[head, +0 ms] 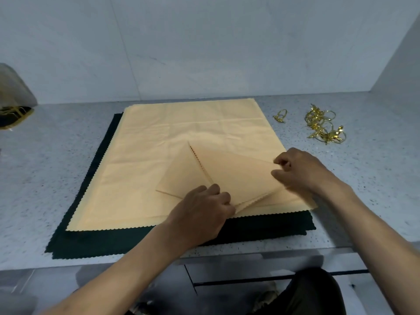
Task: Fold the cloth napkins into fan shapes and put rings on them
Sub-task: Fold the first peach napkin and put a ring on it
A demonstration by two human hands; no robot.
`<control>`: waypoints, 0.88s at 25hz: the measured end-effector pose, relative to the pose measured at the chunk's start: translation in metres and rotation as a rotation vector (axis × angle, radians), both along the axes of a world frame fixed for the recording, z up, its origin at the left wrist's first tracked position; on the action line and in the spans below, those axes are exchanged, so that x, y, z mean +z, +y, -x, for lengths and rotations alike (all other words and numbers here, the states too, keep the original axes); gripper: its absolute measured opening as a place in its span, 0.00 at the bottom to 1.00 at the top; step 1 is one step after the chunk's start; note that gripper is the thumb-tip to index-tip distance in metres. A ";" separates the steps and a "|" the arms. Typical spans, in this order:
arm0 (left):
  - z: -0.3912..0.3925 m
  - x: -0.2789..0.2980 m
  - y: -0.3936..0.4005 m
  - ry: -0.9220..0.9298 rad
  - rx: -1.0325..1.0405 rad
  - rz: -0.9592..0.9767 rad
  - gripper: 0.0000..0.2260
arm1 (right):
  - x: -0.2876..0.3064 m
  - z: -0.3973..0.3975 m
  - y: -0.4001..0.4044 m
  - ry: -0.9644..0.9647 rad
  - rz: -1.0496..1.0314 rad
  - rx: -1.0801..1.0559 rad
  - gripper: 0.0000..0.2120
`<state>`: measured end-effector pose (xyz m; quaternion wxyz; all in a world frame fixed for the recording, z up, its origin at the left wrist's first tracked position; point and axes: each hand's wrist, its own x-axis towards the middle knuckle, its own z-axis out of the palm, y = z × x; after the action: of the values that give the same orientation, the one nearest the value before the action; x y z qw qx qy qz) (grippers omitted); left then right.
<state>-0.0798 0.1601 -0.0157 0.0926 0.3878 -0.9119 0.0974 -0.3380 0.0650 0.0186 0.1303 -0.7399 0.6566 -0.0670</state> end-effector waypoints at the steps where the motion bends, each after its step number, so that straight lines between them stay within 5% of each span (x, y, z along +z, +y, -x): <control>1: 0.001 -0.001 0.000 -0.002 -0.004 -0.011 0.10 | 0.000 -0.001 0.001 -0.033 -0.017 0.010 0.13; 3: -0.004 0.001 -0.001 0.008 -0.007 -0.041 0.11 | 0.005 -0.003 0.007 -0.107 -0.055 -0.001 0.06; 10: -0.075 0.005 0.029 0.285 0.093 -0.159 0.10 | 0.015 -0.001 0.058 -0.372 -0.507 0.129 0.12; 14: -0.064 -0.015 0.032 0.275 0.137 -0.096 0.14 | 0.014 -0.001 0.053 -0.399 -0.521 0.199 0.12; 20: -0.057 -0.026 0.040 0.399 0.188 0.032 0.11 | 0.021 -0.014 0.035 -1.219 -0.667 0.067 0.10; 22: -0.054 -0.026 0.042 0.444 0.211 0.039 0.10 | 0.021 -0.029 0.024 -1.330 -0.688 0.044 0.10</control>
<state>-0.0253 0.2022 -0.0418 0.2877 0.4911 -0.8214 0.0367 -0.3086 0.0887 0.0394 0.7249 -0.4740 0.4083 -0.2883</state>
